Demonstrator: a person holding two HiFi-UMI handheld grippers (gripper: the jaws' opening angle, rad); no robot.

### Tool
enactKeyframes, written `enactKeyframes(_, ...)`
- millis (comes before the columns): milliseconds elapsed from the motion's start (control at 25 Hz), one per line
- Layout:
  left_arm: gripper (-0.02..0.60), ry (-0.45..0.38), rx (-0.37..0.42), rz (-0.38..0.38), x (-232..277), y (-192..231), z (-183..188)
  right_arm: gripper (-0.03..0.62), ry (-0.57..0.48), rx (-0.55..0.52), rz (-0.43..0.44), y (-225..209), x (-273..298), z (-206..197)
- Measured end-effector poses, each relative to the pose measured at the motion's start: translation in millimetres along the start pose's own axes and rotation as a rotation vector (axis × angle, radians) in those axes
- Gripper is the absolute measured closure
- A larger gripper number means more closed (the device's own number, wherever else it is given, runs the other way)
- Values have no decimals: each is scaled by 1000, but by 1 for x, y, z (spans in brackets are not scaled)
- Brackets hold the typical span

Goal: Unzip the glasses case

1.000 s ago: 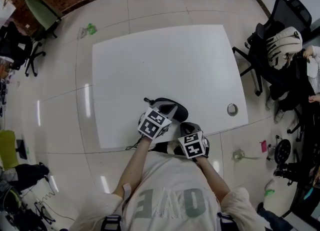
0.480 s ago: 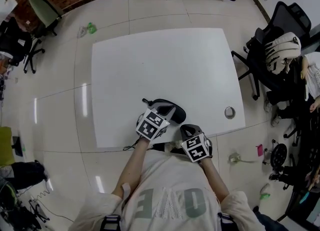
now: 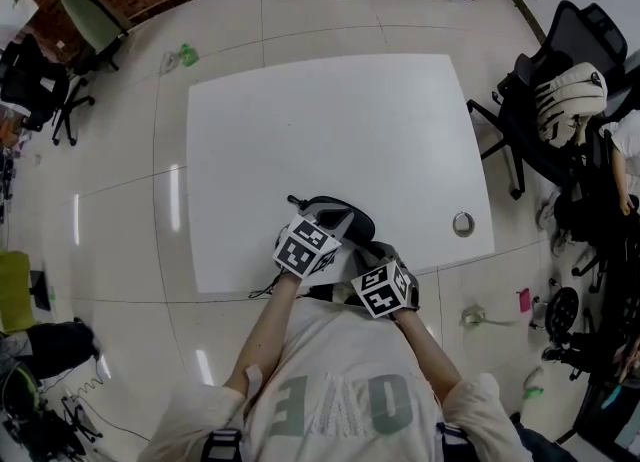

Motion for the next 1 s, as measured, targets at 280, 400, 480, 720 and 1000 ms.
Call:
enactKeyframes(280, 578, -11, -13, 5, -1, 1, 0, 592, 1, 151, -55, -6, 3, 2)
enactKeyframes(400, 578, -13, -9, 8, 1, -1, -1, 592, -8, 118, -60, -6, 0, 0)
enactKeyframes(480, 578, -11, -4, 4, 2, -1, -1, 594, -2, 96, -65, -7, -1, -1)
enactKeyframes(720, 578, -10, -13, 2, 2, 2, -2, 594, -3, 143, -103, -31, -7, -8)
enactKeyframes(1000, 578, -13, -21, 9, -2, 2, -1, 594, -45, 166, -16, -38, -8, -6)
Point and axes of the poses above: the fingertips, and each gripper's own axes: x forward along the fingers, y to its left, z out of its top, the point moved 6 cm from there along -x, backward along the fingers, and after that the axes turned 4 degrees about z, right-handed, at the moved point
